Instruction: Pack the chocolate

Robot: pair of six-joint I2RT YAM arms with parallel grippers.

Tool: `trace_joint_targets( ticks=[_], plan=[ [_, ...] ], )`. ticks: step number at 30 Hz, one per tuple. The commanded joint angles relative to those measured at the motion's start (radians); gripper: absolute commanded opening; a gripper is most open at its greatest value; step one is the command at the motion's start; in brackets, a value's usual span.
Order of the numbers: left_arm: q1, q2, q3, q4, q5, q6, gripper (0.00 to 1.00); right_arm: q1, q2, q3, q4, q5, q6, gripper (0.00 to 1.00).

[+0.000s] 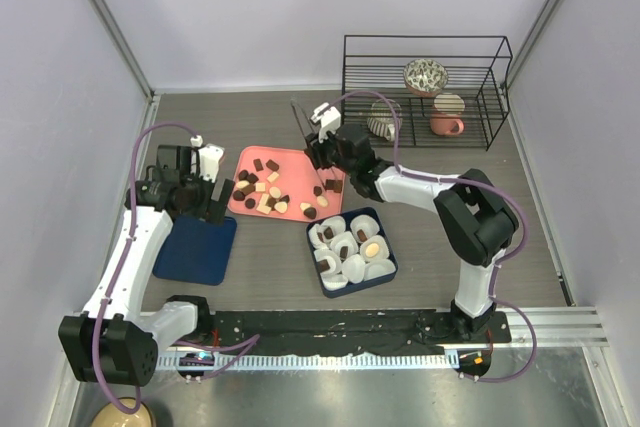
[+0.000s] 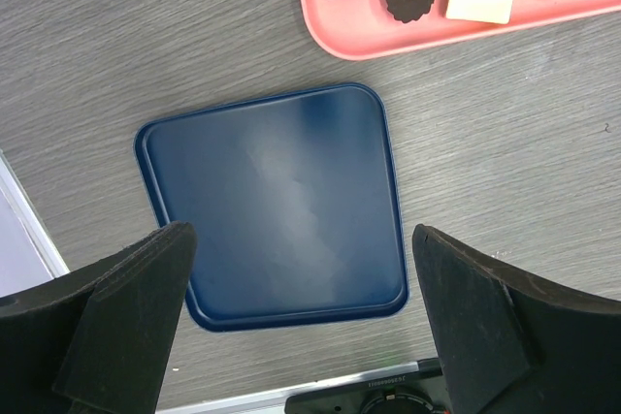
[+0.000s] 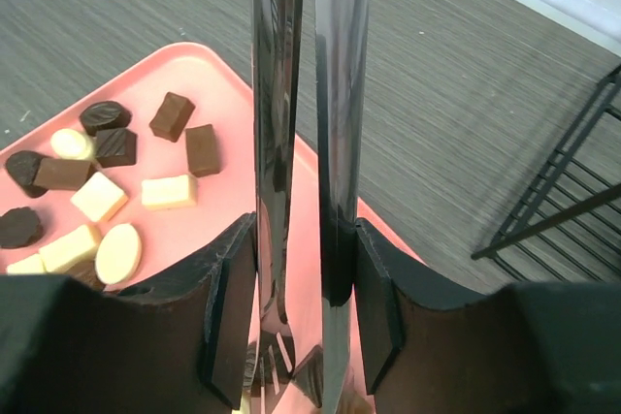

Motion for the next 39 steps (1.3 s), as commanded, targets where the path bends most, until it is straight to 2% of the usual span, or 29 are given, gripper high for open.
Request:
trace_joint_targets(
  ticks=[1, 4, 9, 11, 12, 17, 21, 25, 26, 33, 39],
  plan=[
    [0.003, -0.018, 0.004, 0.027, -0.004, 0.015, 1.0, 0.009, -0.058, 0.003, 0.12, -0.062, 0.004, 0.45],
    [0.001, -0.018, 0.002, 0.028, -0.007, 0.016, 1.0, 0.013, -0.079, -0.035, 0.211, -0.081, 0.013, 0.44],
    [0.001, -0.012, 0.002, 0.045, -0.016, 0.007, 1.0, 0.041, -0.039, 0.01, 0.321, -0.117, 0.01, 0.42],
    [0.003, 0.002, 0.001, 0.08, -0.043, -0.017, 1.0, 0.053, -0.033, 0.044, 0.323, -0.128, 0.011, 0.42],
    [0.001, 0.029, 0.007, 0.12, -0.106, -0.028, 1.0, 0.07, -0.039, 0.049, 0.32, -0.136, 0.013, 0.42],
    [0.001, 0.155, 0.135, 0.18, -0.189, -0.106, 1.0, 0.111, -0.12, -0.009, 0.317, -0.165, 0.014, 0.41],
    [0.001, 0.244, 0.24, 0.221, -0.17, -0.163, 1.0, 0.135, -0.212, -0.081, 0.303, -0.22, 0.05, 0.41],
    [-0.002, 0.308, 0.337, 0.212, -0.093, -0.223, 1.0, 0.164, -0.281, -0.132, 0.295, -0.274, 0.102, 0.41],
    [-0.009, 0.321, 0.355, 0.203, -0.059, -0.221, 1.0, 0.174, -0.289, -0.137, 0.294, -0.283, 0.108, 0.41],
    [-0.189, 0.252, 0.377, 0.168, -0.073, -0.237, 1.0, 0.193, -0.235, -0.071, 0.259, -0.347, 0.146, 0.42],
    [-0.221, 0.215, 0.4, 0.162, -0.116, -0.198, 1.0, 0.199, -0.198, -0.023, 0.208, -0.39, 0.148, 0.42]
  ],
)
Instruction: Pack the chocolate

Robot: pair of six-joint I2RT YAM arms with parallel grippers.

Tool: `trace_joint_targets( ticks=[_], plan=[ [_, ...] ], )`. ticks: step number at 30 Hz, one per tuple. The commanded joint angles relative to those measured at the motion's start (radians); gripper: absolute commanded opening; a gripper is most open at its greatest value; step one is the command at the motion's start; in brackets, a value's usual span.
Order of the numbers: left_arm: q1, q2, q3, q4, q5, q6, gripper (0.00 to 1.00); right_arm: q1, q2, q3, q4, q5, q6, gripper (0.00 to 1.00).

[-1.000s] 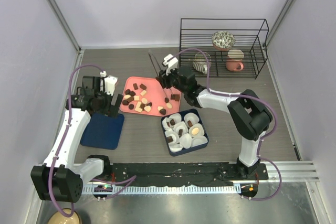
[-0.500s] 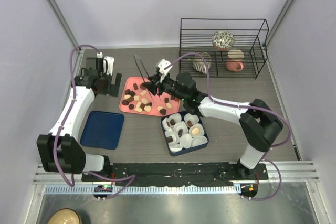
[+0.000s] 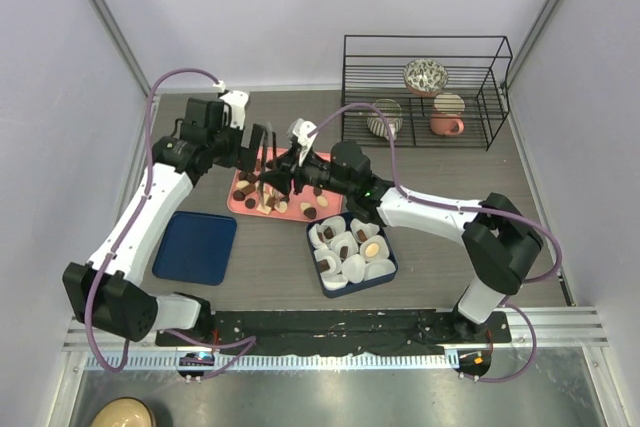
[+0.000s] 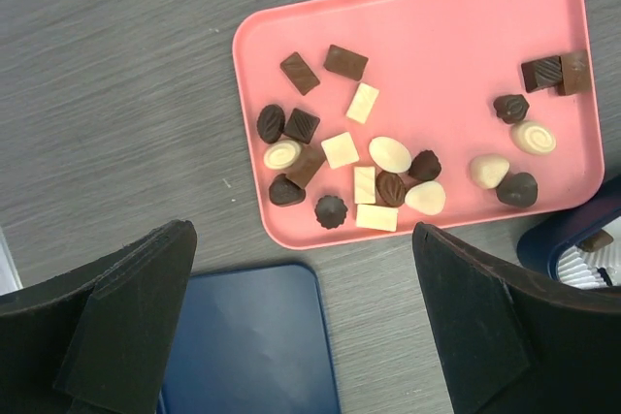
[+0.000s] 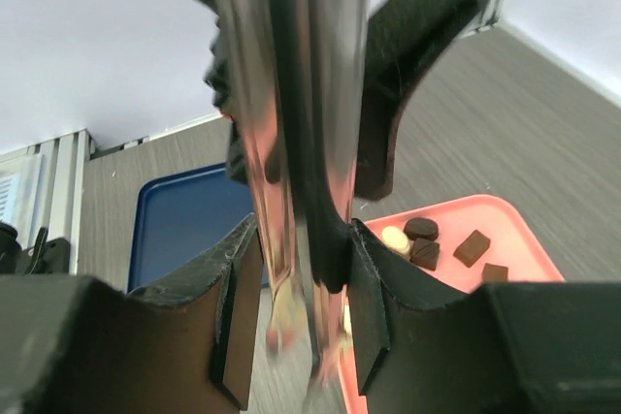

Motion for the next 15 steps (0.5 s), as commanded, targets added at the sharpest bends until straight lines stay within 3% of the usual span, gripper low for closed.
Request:
trace_joint_targets(
  ticks=[1, 15],
  plan=[
    [-0.005, -0.055, 0.054, 0.002, -0.023, 0.018, 1.0, 0.011, 0.02, 0.083, -0.007, -0.049, 0.015, 0.41],
    [-0.102, -0.118, 0.002, -0.022, -0.037, 0.004, 1.0, 0.011, 0.065, 0.169, -0.041, 0.017, 0.018, 0.41]
  ],
)
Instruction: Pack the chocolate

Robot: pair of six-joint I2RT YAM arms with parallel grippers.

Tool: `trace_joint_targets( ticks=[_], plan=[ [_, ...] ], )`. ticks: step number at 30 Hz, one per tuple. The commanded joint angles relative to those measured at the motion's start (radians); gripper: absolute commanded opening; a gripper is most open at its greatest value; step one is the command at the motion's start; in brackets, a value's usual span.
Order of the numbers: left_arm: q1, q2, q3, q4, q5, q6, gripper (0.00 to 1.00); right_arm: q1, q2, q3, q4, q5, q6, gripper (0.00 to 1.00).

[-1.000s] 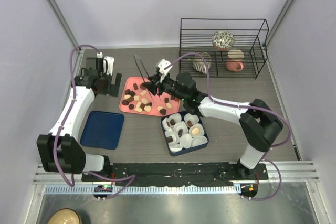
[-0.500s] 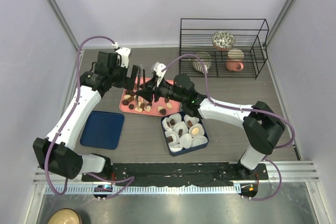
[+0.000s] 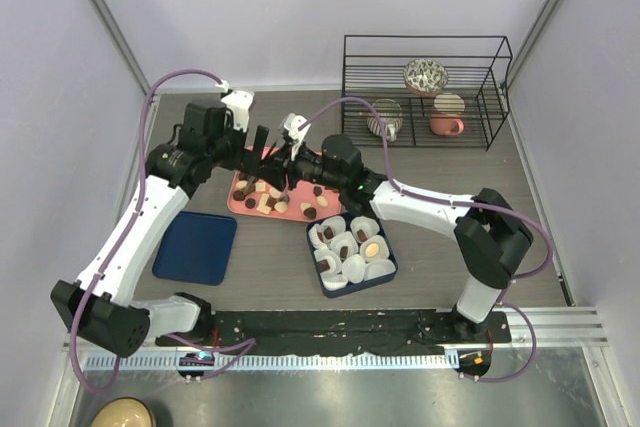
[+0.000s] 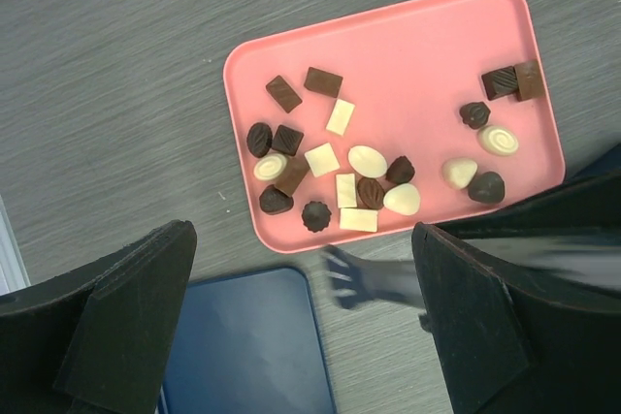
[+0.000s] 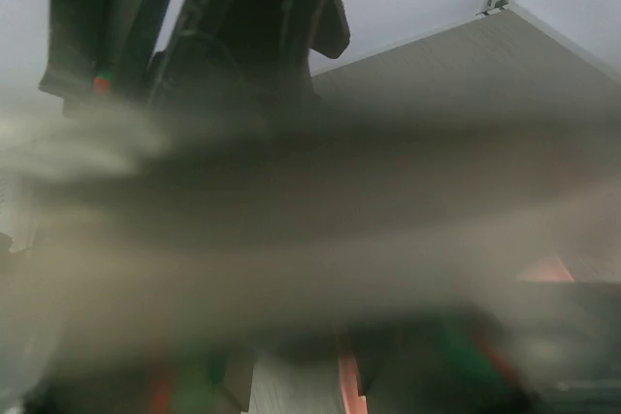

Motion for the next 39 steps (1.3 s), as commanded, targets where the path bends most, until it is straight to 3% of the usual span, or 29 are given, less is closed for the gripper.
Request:
trace_joint_targets(
  ticks=[1, 7, 11, 21, 25, 28, 29, 36, 39],
  plan=[
    [-0.023, -0.033, -0.016, -0.006, -0.006, 0.004, 1.0, 0.007, 0.004, 0.078, 0.047, 0.051, 0.015, 0.41],
    [-0.026, -0.055, -0.033, -0.008, 0.0, 0.006, 1.0, 0.005, 0.017, 0.106, 0.041, 0.088, 0.04, 0.36],
    [-0.026, -0.064, -0.039, -0.016, -0.01, 0.017, 1.0, 0.005, 0.021, 0.124, -0.008, 0.103, 0.047, 0.18],
    [-0.024, -0.137, -0.113, -0.055, -0.057, 0.058, 1.0, 0.007, -0.068, 0.038, -0.054, 0.089, 0.031, 0.05],
    [0.014, -0.19, -0.014, -0.141, 0.096, 0.103, 1.0, 0.004, -0.17, 0.038, -0.077, -0.01, -0.009, 0.01],
    [0.032, -0.191, 0.062, -0.227, 0.311, 0.165, 1.0, -0.039, -0.264, 0.058, -0.119, -0.116, 0.026, 0.01],
    [0.035, -0.185, 0.071, -0.253, 0.454, 0.187, 1.0, -0.057, -0.319, 0.058, -0.122, -0.13, 0.04, 0.01],
    [0.034, -0.125, 0.118, -0.474, 0.967, 0.406, 1.0, -0.084, -0.514, 0.038, -0.096, -0.202, 0.133, 0.01],
    [0.034, -0.082, 0.209, -0.603, 1.107, 0.539, 0.96, -0.085, -0.558, 0.024, -0.055, -0.245, 0.178, 0.01]
  ],
)
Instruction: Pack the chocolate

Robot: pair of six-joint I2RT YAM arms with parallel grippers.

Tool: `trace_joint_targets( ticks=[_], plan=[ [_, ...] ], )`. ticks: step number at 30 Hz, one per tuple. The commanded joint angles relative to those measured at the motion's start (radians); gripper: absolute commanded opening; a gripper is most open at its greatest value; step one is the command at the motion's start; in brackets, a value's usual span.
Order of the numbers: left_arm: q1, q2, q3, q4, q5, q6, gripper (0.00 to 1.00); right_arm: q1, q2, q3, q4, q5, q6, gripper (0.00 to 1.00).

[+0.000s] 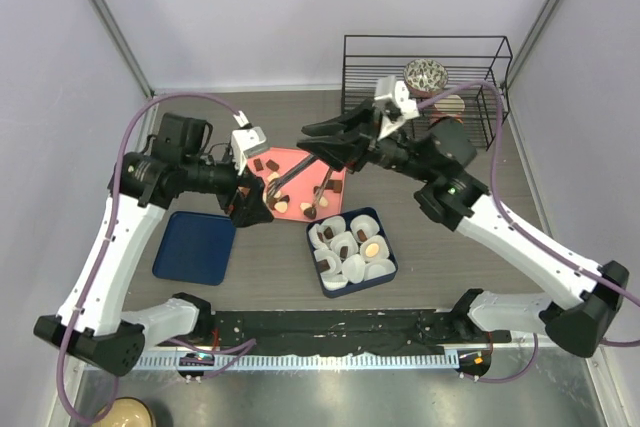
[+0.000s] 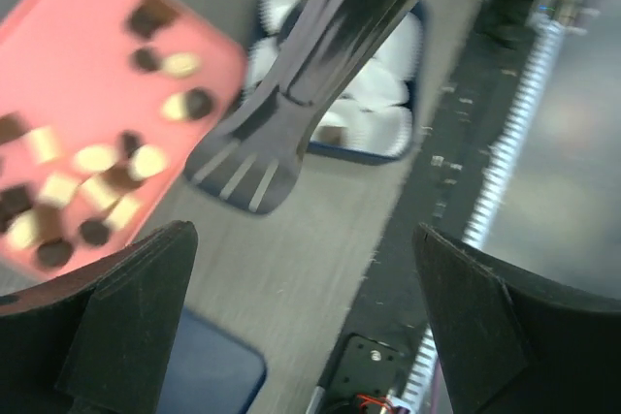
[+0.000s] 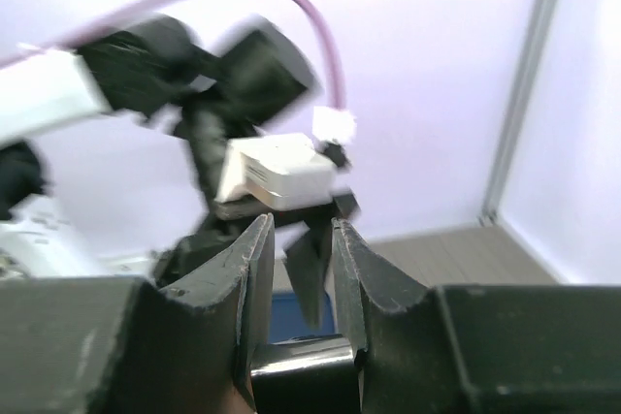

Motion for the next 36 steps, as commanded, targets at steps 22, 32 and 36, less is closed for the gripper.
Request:
trace_joint_targets(
  ticks=[22, 32, 36],
  plan=[
    [-0.158, 0.174, 0.282, -0.498, 0.622, 0.414, 0.92, -0.094, -0.061, 0.251, 0.065, -0.523, 0.283, 0.01],
    [-0.209, 0.22, 0.307, -0.506, 0.616, 0.4, 0.89, -0.096, -0.025, 0.295, 0.142, -0.621, 0.36, 0.01],
    [-0.26, 0.203, 0.289, -0.506, 0.569, 0.4, 0.61, -0.096, -0.021, 0.291, 0.145, -0.618, 0.294, 0.01]
  ],
)
